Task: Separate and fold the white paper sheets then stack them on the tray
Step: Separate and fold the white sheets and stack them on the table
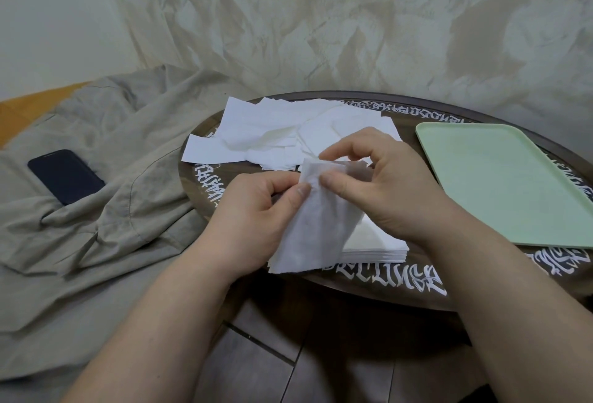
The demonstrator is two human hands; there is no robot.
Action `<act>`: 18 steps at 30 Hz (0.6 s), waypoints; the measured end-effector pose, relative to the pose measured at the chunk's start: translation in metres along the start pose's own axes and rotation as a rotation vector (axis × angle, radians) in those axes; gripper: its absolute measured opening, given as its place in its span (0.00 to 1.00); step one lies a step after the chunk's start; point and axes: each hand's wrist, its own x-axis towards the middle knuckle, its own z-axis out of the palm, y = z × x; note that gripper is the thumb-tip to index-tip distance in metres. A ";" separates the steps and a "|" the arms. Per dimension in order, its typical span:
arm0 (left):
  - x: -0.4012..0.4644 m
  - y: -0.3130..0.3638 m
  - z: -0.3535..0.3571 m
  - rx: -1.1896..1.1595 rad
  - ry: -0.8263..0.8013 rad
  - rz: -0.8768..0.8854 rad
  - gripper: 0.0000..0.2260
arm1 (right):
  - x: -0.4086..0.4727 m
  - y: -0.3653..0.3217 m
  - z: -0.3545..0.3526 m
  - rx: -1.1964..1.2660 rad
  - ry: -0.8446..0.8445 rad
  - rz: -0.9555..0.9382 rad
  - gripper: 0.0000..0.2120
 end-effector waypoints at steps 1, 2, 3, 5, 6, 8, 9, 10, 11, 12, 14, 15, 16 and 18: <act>0.000 -0.001 0.000 0.002 0.006 0.005 0.11 | 0.000 0.000 0.000 -0.012 0.000 -0.008 0.07; 0.000 -0.002 0.000 0.005 0.013 0.006 0.12 | 0.000 0.000 0.001 -0.014 0.004 -0.010 0.06; 0.001 -0.003 0.000 0.013 0.017 0.010 0.12 | 0.000 0.000 0.001 -0.010 0.006 -0.012 0.06; 0.001 -0.003 0.000 0.022 0.015 0.020 0.13 | 0.000 0.000 0.000 0.008 0.006 -0.013 0.06; 0.001 -0.003 0.001 0.022 0.016 0.023 0.14 | 0.000 0.000 0.000 0.017 0.003 -0.010 0.07; 0.001 0.000 0.001 -0.004 0.038 0.018 0.12 | 0.000 0.001 0.000 0.031 0.011 0.002 0.07; 0.001 0.001 0.002 -0.046 0.065 0.007 0.09 | 0.000 0.002 -0.001 0.049 0.024 0.005 0.07; 0.002 0.003 0.002 -0.095 0.101 -0.013 0.07 | 0.000 0.002 -0.002 0.083 0.040 0.004 0.07; 0.002 0.003 0.001 -0.133 0.156 -0.031 0.08 | 0.000 0.003 -0.004 0.125 0.050 0.002 0.07; 0.003 0.002 0.000 -0.148 0.222 -0.045 0.09 | 0.000 0.004 -0.007 0.163 0.053 0.002 0.07; 0.007 -0.003 -0.003 -0.167 0.353 -0.059 0.12 | 0.000 0.005 -0.011 0.217 0.029 0.014 0.07; 0.008 -0.006 -0.004 -0.194 0.398 -0.061 0.12 | -0.001 0.005 -0.011 0.240 0.007 0.024 0.07; 0.008 -0.007 -0.005 -0.238 0.423 -0.056 0.11 | -0.001 0.006 -0.011 0.258 -0.015 0.036 0.06; 0.009 -0.007 -0.005 -0.317 0.438 -0.047 0.09 | -0.002 0.006 -0.008 0.278 -0.048 0.060 0.05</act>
